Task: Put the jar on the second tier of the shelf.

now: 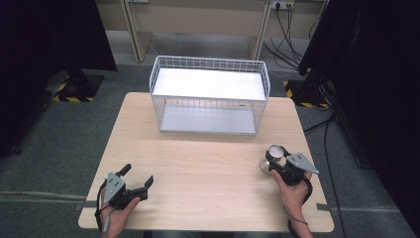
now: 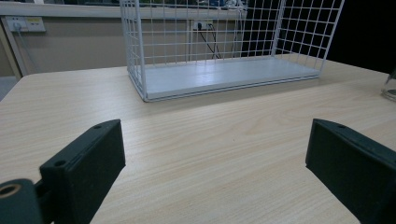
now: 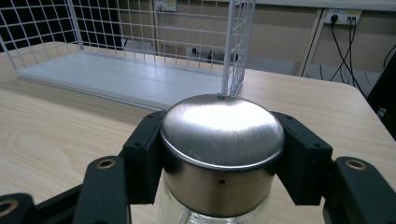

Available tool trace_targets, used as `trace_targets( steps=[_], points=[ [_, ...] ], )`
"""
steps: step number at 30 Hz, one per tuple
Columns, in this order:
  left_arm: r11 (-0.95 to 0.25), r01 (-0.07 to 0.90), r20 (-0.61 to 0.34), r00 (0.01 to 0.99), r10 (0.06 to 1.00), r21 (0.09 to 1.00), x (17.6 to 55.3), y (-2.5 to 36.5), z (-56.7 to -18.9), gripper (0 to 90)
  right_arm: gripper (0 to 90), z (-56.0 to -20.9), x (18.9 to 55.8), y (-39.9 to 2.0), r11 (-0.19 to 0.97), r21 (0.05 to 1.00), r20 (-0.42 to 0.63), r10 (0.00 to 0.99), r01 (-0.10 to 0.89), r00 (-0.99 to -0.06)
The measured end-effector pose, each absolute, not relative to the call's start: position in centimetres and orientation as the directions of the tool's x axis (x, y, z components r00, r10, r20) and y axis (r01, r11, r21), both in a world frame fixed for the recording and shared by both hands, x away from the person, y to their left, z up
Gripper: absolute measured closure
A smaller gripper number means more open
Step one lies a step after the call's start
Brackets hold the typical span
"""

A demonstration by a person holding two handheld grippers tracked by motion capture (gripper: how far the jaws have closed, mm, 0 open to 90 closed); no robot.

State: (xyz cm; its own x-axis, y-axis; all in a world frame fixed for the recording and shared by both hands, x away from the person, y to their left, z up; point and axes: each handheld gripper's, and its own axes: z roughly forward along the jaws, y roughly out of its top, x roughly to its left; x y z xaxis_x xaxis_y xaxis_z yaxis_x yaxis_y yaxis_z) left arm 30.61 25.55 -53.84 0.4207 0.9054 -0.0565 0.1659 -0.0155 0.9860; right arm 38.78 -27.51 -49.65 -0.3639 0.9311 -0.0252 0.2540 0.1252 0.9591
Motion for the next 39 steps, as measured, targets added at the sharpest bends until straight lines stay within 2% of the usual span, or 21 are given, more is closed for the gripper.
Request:
trace_targets(
  steps=[39],
  points=[
    [-0.018,0.17,-0.056,0.419,0.906,0.985,30.6,25.5,-53.8,4.3,40.2,-44.4,38.8,-25.8,0.153,0.976,-0.079,0.91,0.154,-0.406]
  ],
)
